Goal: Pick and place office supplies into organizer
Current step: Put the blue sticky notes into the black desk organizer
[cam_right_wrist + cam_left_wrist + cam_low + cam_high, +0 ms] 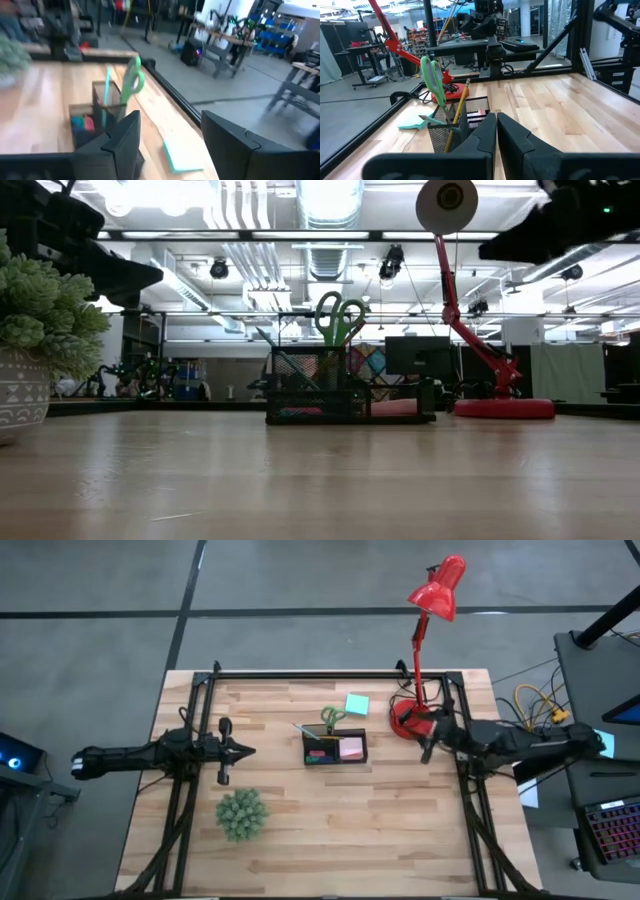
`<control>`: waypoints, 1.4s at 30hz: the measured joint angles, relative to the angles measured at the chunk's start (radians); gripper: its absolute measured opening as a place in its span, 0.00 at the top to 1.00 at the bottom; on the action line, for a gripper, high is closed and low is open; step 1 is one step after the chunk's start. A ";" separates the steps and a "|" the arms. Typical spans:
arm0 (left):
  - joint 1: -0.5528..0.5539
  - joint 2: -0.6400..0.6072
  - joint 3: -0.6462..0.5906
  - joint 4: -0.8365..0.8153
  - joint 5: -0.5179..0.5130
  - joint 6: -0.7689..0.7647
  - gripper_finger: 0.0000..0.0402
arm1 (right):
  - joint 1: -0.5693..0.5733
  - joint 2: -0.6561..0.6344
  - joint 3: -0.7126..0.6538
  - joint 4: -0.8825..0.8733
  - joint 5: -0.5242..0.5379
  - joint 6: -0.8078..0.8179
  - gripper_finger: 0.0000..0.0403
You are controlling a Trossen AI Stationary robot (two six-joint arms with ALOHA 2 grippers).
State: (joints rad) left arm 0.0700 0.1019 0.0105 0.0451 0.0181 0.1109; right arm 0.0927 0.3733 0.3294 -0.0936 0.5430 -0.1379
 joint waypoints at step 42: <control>0.000 0.037 -0.001 -0.003 -0.003 0.000 1.00 | -0.318 0.968 0.499 -0.205 -0.079 -0.047 0.35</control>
State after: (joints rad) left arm 0.0700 0.1384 0.0097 0.0425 0.0147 0.1112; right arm -0.2250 1.3414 0.8280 -0.2990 0.4639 -0.1845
